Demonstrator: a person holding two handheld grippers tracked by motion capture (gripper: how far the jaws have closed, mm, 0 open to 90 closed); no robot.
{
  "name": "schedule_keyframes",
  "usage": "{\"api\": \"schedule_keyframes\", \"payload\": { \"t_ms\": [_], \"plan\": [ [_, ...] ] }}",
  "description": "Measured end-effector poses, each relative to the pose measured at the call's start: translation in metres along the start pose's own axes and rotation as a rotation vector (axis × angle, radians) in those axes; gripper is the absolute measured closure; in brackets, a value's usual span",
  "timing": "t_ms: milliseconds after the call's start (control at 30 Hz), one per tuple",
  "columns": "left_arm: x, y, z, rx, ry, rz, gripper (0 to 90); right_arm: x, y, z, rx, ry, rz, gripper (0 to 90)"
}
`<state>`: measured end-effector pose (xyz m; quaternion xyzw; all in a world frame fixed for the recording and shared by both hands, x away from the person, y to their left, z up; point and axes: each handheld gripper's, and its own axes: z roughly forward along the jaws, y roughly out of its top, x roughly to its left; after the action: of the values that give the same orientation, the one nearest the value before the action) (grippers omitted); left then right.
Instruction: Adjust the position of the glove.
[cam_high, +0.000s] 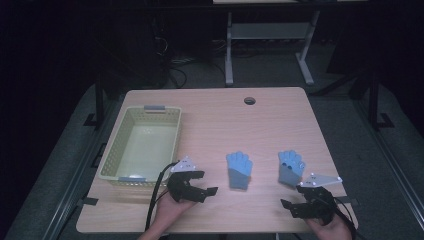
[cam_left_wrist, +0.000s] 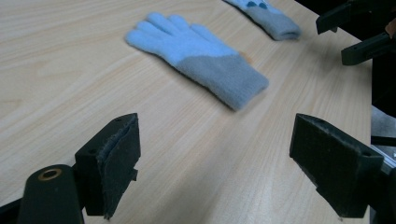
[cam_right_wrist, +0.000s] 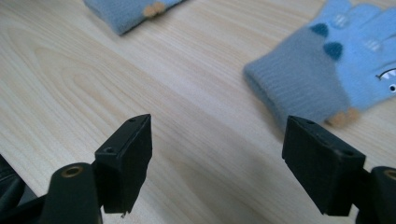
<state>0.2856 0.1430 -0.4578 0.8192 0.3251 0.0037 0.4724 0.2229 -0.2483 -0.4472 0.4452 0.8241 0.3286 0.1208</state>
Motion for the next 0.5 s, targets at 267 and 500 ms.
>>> {"api": "schedule_keyframes", "payload": {
  "t_ms": [267,500],
  "plan": [
    [0.002,0.001,-0.005,-0.016,0.006,-0.009,16.1,0.003,0.005,-0.004,-0.018,0.017,-0.008,21.4],
    [0.004,0.001,-0.01,-0.036,0.01,-0.011,16.1,0.006,0.018,-0.001,0.011,0.024,-0.024,20.9]
  ]
}}
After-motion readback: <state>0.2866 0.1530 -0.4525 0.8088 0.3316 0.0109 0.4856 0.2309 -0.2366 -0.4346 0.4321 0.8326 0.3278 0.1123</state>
